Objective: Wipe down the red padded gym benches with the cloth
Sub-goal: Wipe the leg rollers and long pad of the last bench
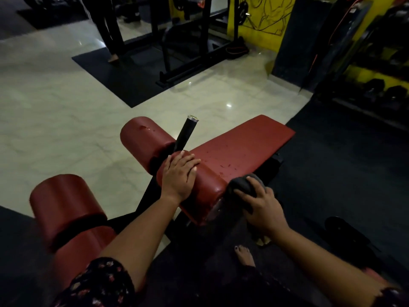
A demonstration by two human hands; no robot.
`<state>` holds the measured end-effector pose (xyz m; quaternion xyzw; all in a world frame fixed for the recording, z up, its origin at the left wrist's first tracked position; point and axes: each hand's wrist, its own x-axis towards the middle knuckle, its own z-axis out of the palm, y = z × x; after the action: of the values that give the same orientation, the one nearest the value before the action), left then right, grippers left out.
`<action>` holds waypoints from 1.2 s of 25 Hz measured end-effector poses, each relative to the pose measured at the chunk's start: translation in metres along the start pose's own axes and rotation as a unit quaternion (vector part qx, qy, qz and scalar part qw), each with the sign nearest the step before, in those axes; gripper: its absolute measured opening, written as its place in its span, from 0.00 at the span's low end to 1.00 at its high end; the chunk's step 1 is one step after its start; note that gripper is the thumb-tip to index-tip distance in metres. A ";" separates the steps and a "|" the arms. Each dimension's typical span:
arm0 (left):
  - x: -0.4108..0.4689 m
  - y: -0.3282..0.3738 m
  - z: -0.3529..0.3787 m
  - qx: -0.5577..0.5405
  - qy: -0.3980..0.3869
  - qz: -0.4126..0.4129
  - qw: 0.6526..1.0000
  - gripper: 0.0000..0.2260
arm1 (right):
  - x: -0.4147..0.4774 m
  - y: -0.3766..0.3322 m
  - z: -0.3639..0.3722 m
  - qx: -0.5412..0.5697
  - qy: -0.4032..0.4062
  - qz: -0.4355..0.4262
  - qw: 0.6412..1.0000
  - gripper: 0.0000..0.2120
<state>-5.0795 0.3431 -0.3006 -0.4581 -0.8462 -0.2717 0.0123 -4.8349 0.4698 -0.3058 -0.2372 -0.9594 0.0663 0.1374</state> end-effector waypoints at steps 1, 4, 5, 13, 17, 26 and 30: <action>-0.001 0.000 0.000 -0.006 0.010 0.002 1.000 0.25 | 0.013 0.010 -0.002 0.069 -0.059 0.022 0.996 0.24; 0.002 0.000 0.002 -0.014 0.034 -0.005 0.999 0.23 | 0.077 0.028 -0.007 0.239 -0.169 0.037 0.956 0.28; 0.000 0.001 0.002 -0.008 0.033 -0.014 0.999 0.22 | 0.102 0.029 -0.006 0.280 -0.174 0.045 0.943 0.28; 0.002 0.046 0.004 -0.010 -0.011 -0.270 0.963 0.32 | 0.234 -0.016 0.036 0.358 -0.307 -0.041 0.881 0.27; -0.005 0.087 0.022 0.060 0.001 -0.413 0.909 0.27 | 0.243 -0.019 0.041 0.316 -0.312 -0.124 0.887 0.29; -0.005 0.092 0.022 0.053 0.020 -0.440 0.896 0.31 | 0.257 -0.010 0.052 0.433 -0.445 -0.031 0.783 0.24; -0.004 0.092 0.021 0.036 0.027 -0.439 0.897 0.31 | 0.223 0.018 0.062 0.448 -0.508 0.079 0.732 0.13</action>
<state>-5.0003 0.3897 -0.2780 -0.0322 -0.9701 -0.2307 -0.0688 -5.0347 0.5869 -0.3170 -0.1541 -0.7234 0.6094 -0.2857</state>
